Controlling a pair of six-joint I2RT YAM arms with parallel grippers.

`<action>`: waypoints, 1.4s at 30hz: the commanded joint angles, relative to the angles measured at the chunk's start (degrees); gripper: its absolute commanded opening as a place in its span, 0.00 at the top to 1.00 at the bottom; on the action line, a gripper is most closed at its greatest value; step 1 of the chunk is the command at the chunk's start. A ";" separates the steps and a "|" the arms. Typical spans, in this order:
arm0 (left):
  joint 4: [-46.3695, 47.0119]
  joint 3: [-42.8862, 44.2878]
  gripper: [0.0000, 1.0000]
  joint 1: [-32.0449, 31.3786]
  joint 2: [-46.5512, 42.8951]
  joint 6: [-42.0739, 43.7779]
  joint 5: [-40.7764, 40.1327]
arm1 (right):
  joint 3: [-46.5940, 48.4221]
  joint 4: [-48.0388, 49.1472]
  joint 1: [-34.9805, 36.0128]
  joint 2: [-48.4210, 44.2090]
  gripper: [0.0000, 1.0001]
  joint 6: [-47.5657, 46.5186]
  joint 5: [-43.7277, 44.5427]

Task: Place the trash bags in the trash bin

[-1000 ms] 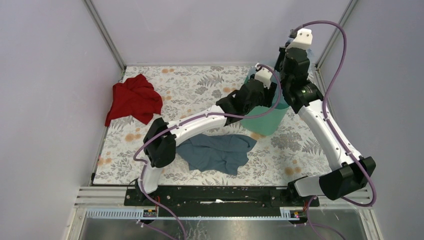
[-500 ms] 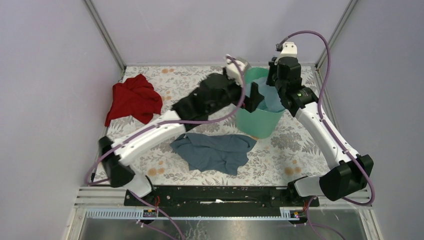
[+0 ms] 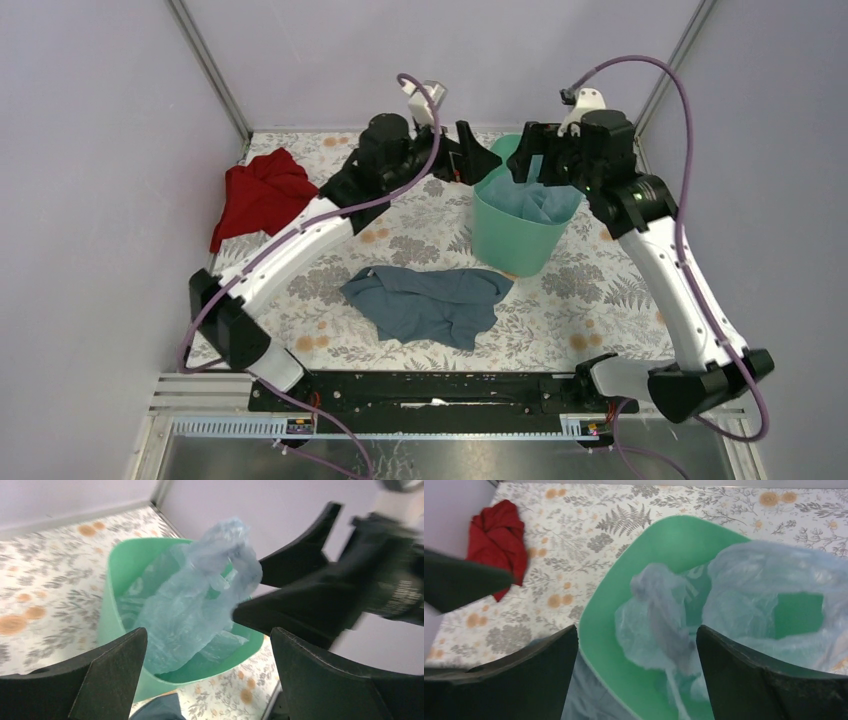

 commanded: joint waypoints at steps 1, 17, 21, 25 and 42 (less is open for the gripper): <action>4.67 6.55 0.02 -0.07 6.10 -3.53 11.86 | 2.76 -5.29 -0.10 -7.05 0.03 1.83 -2.83; 5.32 14.45 0.08 -3.36 13.88 -4.72 10.34 | -3.25 7.65 -2.98 -8.55 0.08 -2.08 16.24; 5.32 13.83 0.12 -5.09 12.60 -6.14 6.03 | -4.16 8.90 -3.22 -8.17 0.29 -2.56 25.92; 4.98 14.97 0.12 -9.37 12.98 -5.07 -7.83 | -3.90 13.22 -8.73 -5.98 0.08 -9.59 24.77; -0.05 29.07 0.28 -15.68 25.85 0.42 -29.95 | -9.58 22.54 -24.63 0.56 0.10 -15.91 -22.22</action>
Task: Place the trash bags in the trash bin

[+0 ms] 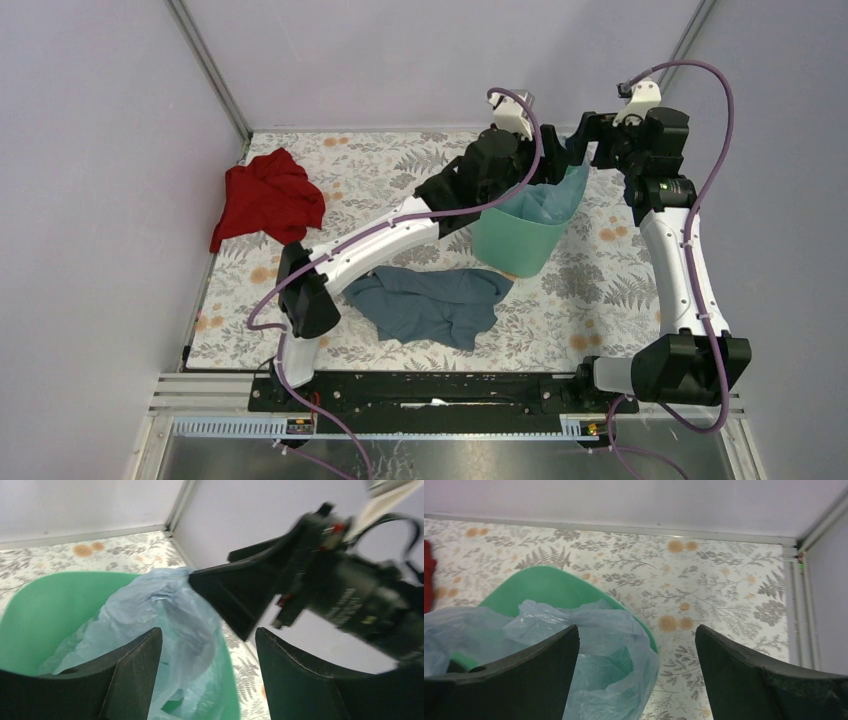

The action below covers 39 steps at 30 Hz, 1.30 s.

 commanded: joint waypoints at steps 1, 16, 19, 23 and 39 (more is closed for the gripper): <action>0.33 3.33 0.29 -0.46 1.01 3.23 -6.50 | 0.11 4.33 -1.39 -0.17 0.11 -1.85 -9.33; 3.73 -0.92 0.89 -0.47 -4.13 6.49 -5.06 | 3.02 -4.80 -2.20 -5.57 0.00 -1.93 -12.91; 5.07 -3.34 0.96 -0.47 -6.74 6.58 -3.16 | 5.46 -9.65 -2.20 -3.93 0.00 -4.07 -13.88; 4.65 -4.62 1.00 -0.25 -8.81 7.29 -2.78 | 5.13 -10.55 -2.20 -4.16 0.00 -4.88 -15.44; 7.94 -11.97 1.00 5.60 -13.81 1.39 8.23 | 1.86 -4.37 -2.20 -1.29 0.05 -0.39 -1.44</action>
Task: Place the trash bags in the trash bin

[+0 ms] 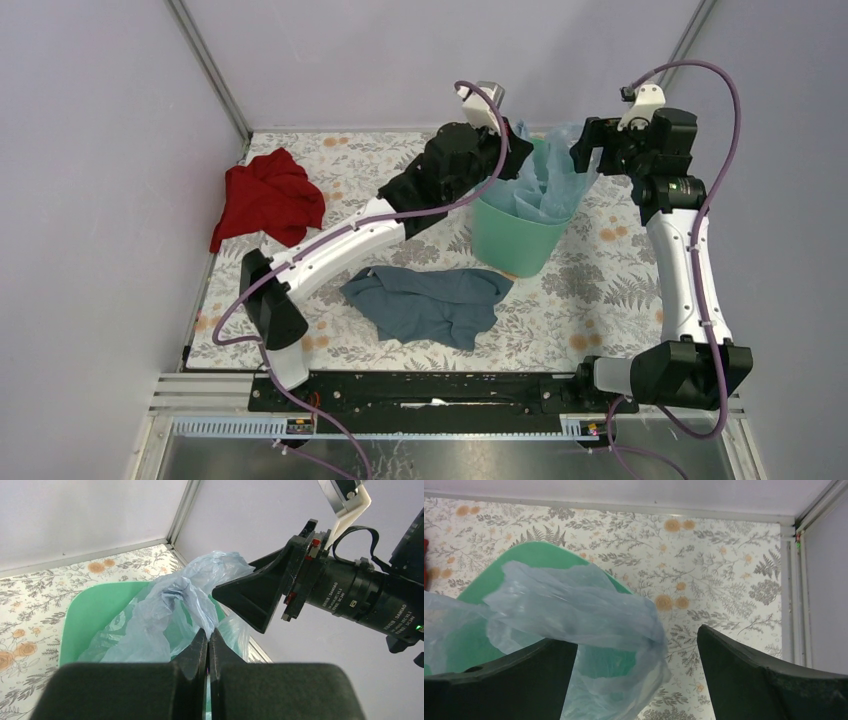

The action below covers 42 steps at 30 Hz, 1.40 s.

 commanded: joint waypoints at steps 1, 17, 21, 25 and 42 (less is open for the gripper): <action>5.56 -3.00 1.00 3.72 -4.35 -4.43 6.08 | -1.34 4.59 -0.21 -0.26 0.06 3.28 1.08; 8.32 -12.85 1.00 19.10 -10.75 -13.75 20.49 | -7.39 -2.96 -0.16 -15.51 1.00 25.38 22.32; 7.17 -14.91 1.00 23.10 -11.62 -15.93 26.37 | -10.51 -5.75 -0.18 -22.63 1.00 24.81 28.40; 8.44 -19.84 1.00 25.75 -13.58 -18.87 31.37 | -10.73 -11.52 -0.19 -26.47 1.00 25.04 24.72; 1.90 -25.40 0.89 28.38 -20.16 -12.68 34.06 | -20.48 -13.33 -0.14 -38.19 0.99 28.52 3.47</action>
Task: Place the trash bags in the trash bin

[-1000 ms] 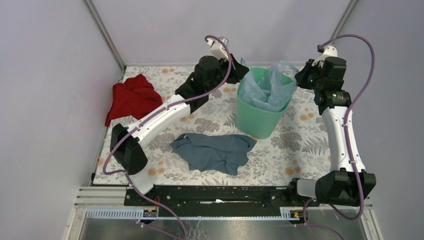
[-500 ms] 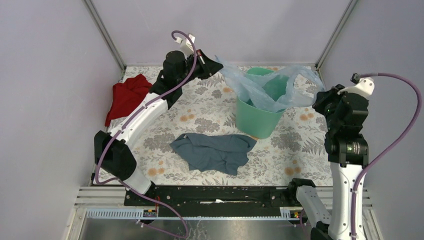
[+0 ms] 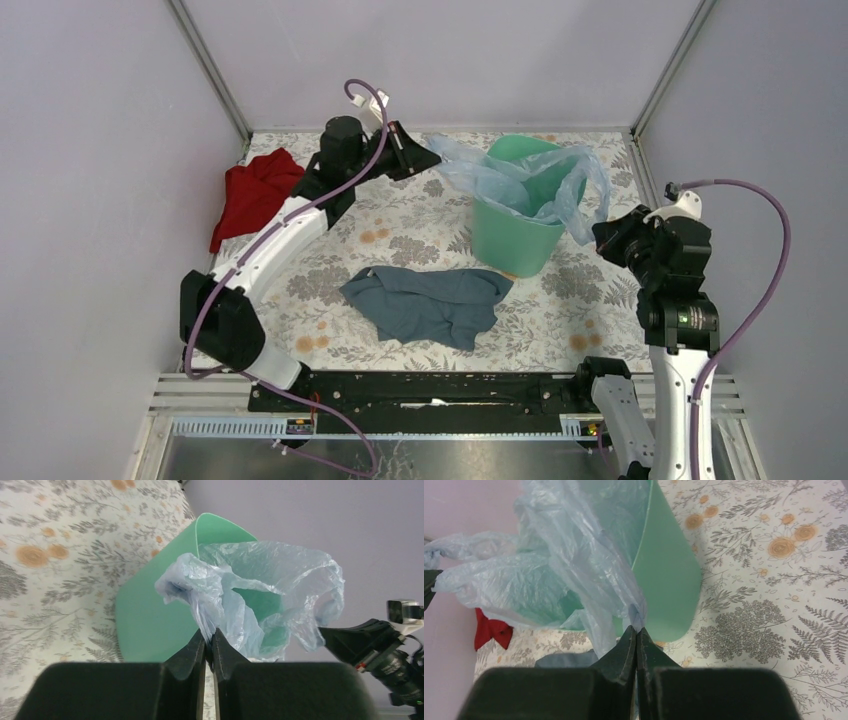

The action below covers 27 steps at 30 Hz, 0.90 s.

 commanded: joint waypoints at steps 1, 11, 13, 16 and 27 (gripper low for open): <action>-4.53 3.48 0.89 0.36 -5.58 8.70 -3.12 | 2.31 -1.07 -0.12 -2.62 1.00 -1.30 -4.15; -14.34 9.53 0.92 2.27 -1.77 17.07 -4.63 | 3.59 -8.34 -0.04 -4.02 1.00 -4.65 16.48; -14.42 8.93 0.88 2.29 -2.65 17.27 -3.76 | 2.93 -7.82 -0.08 -4.93 1.00 -4.76 12.20; -15.06 8.73 0.70 2.29 -4.89 16.59 -3.74 | 2.38 -7.27 0.15 -5.86 1.00 -5.00 4.11; -25.30 4.51 0.11 -9.37 -16.04 -7.61 -21.84 | 4.40 -7.00 1.52 -4.46 1.00 -2.14 -2.76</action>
